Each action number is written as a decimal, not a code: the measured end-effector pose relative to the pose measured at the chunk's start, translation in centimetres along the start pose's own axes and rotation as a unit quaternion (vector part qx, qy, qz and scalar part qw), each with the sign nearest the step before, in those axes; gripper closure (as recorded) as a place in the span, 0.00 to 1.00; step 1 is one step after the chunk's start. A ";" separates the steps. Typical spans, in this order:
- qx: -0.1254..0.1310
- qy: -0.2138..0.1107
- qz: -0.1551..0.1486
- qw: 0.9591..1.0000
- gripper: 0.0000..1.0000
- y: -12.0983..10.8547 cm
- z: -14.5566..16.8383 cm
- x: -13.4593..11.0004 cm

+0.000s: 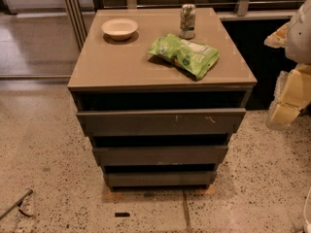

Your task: Open bottom drawer

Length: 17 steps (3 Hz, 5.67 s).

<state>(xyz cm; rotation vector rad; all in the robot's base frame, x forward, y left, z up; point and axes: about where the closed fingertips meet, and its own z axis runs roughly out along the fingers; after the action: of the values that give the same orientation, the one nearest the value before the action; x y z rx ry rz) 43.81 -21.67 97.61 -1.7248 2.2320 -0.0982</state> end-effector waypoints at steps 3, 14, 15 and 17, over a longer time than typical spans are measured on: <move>-0.013 -0.017 -0.008 1.000 0.00 3.1 6.4 -0.5; -0.076 -0.036 -0.054 0.995 0.00 15.4 55.1 8.3; -0.041 -0.041 -0.087 0.995 0.00 13.2 59.8 9.4; -0.034 -0.060 -0.089 0.994 0.00 11.3 71.1 9.6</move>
Offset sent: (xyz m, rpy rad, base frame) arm -0.0052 0.0132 -0.0648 0.0134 0.0383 0.0255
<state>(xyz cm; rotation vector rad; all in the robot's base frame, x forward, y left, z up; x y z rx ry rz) 51.78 -18.00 25.50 -1.9101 2.0157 0.0418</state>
